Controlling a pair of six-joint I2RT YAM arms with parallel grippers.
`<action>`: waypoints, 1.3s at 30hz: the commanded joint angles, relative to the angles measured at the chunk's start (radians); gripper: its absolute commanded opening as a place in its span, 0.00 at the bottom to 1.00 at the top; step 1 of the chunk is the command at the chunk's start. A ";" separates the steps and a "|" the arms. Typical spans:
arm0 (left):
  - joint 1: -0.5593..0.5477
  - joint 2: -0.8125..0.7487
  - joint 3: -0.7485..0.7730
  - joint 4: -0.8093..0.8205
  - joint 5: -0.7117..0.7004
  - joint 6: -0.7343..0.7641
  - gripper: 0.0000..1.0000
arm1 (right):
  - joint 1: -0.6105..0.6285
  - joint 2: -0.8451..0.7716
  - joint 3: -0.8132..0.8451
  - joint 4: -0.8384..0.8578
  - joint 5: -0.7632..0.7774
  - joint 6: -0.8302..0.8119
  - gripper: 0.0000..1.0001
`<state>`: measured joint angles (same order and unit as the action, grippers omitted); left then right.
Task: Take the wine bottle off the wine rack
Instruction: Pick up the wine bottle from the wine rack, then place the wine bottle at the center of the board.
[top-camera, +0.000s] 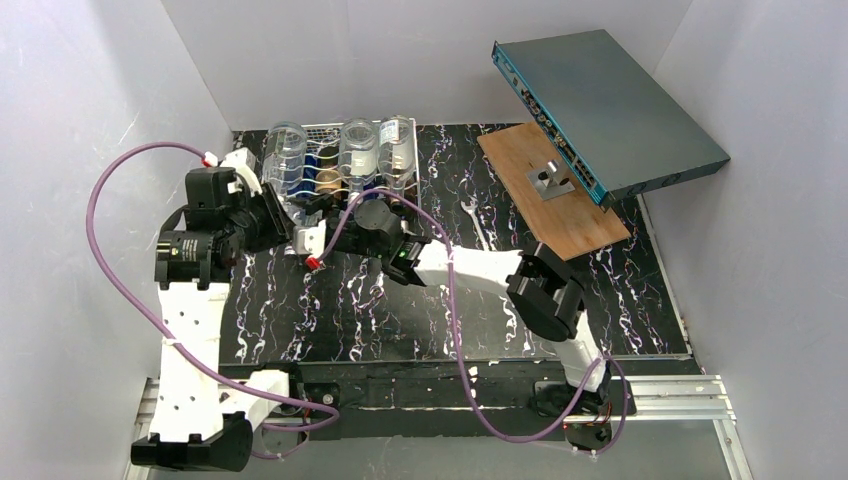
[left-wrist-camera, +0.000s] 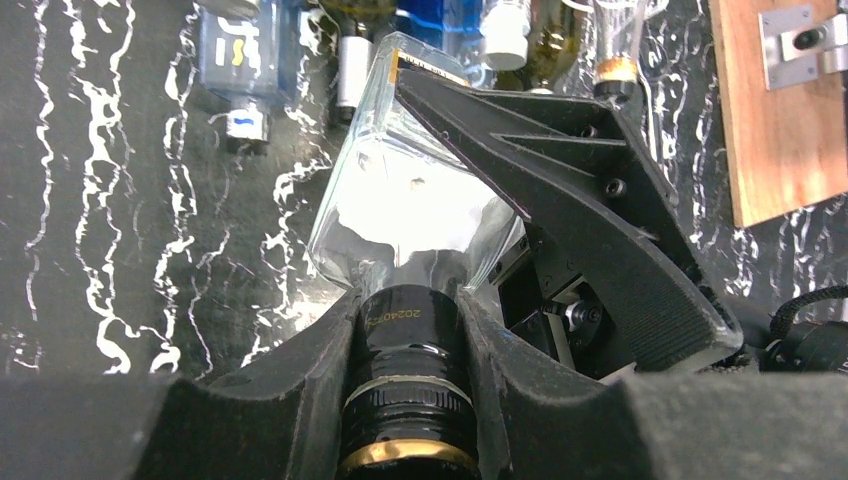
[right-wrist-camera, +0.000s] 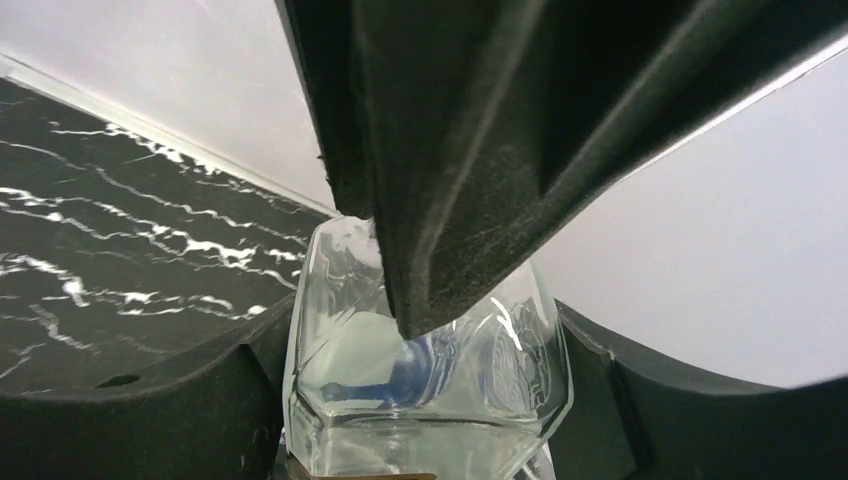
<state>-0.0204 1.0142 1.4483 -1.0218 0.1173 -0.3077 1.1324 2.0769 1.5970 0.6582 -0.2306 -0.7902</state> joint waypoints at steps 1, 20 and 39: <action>-0.006 -0.060 0.010 0.033 0.185 -0.058 0.00 | 0.010 -0.121 -0.021 -0.093 0.036 0.093 0.02; -0.008 -0.107 -0.259 0.133 0.579 -0.270 0.06 | 0.017 -0.429 -0.420 -0.382 0.104 0.255 0.01; -0.059 -0.088 -0.388 0.267 0.722 -0.378 0.62 | -0.043 -0.573 -0.646 -0.366 0.104 0.301 0.01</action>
<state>-0.0761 0.9554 1.0580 -0.8051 0.7647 -0.6628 1.1004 1.5742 0.9802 0.2619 -0.1223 -0.4999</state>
